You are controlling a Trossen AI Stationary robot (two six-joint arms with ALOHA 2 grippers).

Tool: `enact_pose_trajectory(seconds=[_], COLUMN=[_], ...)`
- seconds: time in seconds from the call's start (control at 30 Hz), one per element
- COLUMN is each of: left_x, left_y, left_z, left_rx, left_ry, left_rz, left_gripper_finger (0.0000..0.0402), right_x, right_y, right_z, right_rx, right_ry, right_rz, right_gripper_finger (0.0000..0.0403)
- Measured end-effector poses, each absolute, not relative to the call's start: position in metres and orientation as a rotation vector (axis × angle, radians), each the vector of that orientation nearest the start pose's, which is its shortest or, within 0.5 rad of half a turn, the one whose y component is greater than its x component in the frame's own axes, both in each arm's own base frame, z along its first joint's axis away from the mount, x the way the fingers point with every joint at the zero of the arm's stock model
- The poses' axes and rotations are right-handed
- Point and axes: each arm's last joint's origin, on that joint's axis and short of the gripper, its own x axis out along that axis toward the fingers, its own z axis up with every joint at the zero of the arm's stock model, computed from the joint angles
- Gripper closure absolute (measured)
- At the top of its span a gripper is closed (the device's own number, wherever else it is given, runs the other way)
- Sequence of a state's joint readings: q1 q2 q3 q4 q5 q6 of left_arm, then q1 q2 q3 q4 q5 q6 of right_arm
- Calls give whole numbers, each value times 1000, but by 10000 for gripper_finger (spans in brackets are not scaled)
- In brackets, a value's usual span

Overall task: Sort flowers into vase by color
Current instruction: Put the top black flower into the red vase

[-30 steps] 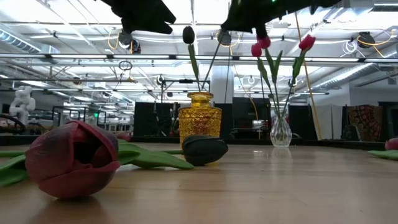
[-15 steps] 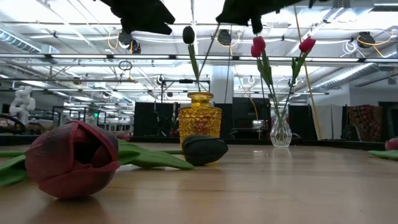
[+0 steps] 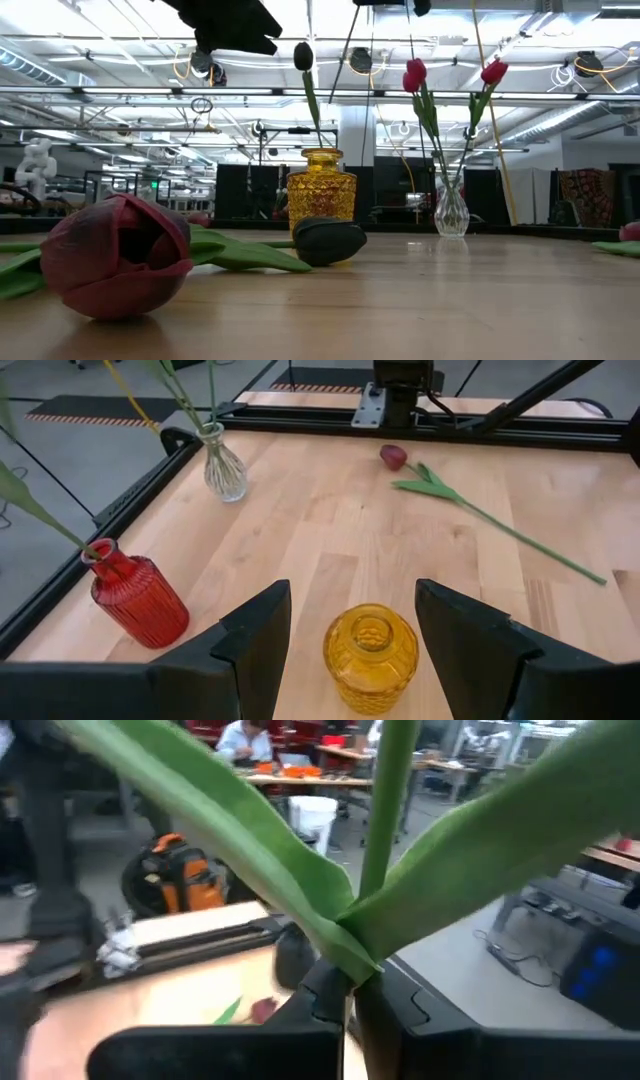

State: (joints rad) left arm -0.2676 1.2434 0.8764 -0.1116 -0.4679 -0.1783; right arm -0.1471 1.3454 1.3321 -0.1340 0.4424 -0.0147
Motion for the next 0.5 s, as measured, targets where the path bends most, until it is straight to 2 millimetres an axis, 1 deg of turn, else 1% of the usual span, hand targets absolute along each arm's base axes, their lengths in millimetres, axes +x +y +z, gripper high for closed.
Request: enact_pose_trajectory(seconds=[0.1, 0.17, 0.33, 0.5], left_x=[262, 262, 262, 262], left_y=[-58, -58, -59, -59], left_z=[279, 278, 278, 278], left_rx=[-3, -1, -1, 0], left_ry=[426, 430, 431, 431], left_rz=[235, 234, 234, 234], left_gripper_finger=[181, 181, 181, 181], right_x=[303, 309, 322, 328], right_y=[-70, -79, -98, -111], right_z=[404, 402, 383, 370], right_rx=[-28, -15, 32, 91], right_ry=[210, 244, 341, 381], right_rz=[-624, -612, -596, -583], right_gripper_finger=[399, 399, 399, 399])
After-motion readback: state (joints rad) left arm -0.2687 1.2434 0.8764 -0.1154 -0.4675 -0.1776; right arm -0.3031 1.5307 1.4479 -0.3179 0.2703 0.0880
